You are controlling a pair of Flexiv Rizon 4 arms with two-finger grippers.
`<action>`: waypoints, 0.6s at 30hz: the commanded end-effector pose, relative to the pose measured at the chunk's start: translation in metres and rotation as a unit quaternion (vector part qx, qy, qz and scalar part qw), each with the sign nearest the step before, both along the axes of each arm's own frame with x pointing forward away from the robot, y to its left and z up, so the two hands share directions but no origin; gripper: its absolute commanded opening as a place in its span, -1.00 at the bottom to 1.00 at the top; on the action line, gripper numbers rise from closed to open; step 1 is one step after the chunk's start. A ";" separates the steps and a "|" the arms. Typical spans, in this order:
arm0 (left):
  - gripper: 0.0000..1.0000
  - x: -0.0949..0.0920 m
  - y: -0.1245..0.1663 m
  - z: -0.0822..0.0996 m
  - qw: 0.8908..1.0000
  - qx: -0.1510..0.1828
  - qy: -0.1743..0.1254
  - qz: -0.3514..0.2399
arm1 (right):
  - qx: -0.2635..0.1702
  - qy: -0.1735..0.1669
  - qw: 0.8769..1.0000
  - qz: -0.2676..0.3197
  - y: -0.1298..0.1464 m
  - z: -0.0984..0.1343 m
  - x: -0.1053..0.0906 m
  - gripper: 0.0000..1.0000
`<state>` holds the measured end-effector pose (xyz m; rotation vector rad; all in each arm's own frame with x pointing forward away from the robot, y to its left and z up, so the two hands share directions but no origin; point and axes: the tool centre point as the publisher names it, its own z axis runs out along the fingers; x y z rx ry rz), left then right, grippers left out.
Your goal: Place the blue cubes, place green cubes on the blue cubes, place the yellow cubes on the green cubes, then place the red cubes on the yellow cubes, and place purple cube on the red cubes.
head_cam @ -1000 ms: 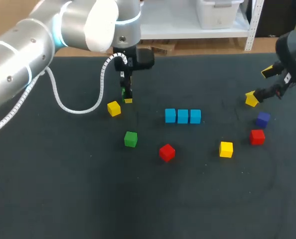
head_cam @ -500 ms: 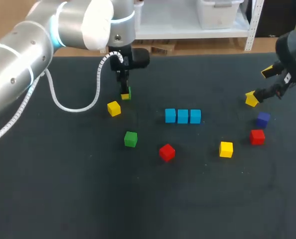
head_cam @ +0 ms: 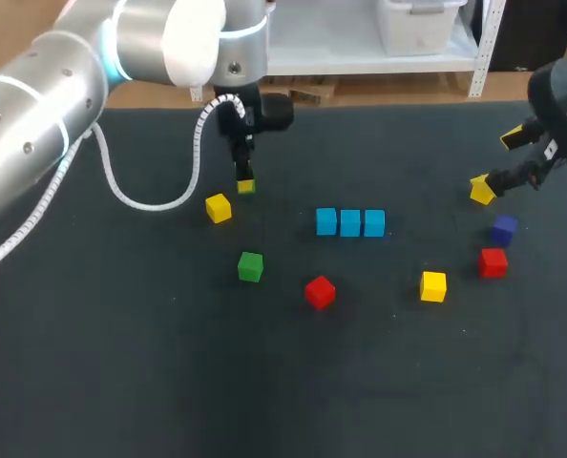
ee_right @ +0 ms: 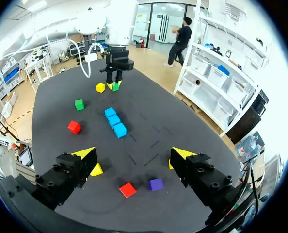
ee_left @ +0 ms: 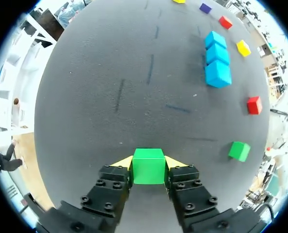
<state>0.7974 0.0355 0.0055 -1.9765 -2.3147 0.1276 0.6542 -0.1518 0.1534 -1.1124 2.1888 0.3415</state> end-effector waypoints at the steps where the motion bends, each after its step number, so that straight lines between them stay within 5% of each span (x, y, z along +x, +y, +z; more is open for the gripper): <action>1: -1.00 -0.008 -0.002 0.020 1.000 0.008 0.004 0.013 | 0.000 -0.001 1.000 0.000 0.000 0.000 -0.001 1.00; 4: -1.00 -0.012 -0.004 0.031 0.999 0.002 0.020 0.033 | 0.000 -0.001 1.000 0.000 0.000 0.000 -0.001 1.00; 18: -1.00 -0.040 -0.057 0.062 1.000 0.007 -0.012 0.002 | 0.000 -0.001 1.000 0.000 0.000 0.000 -0.001 1.00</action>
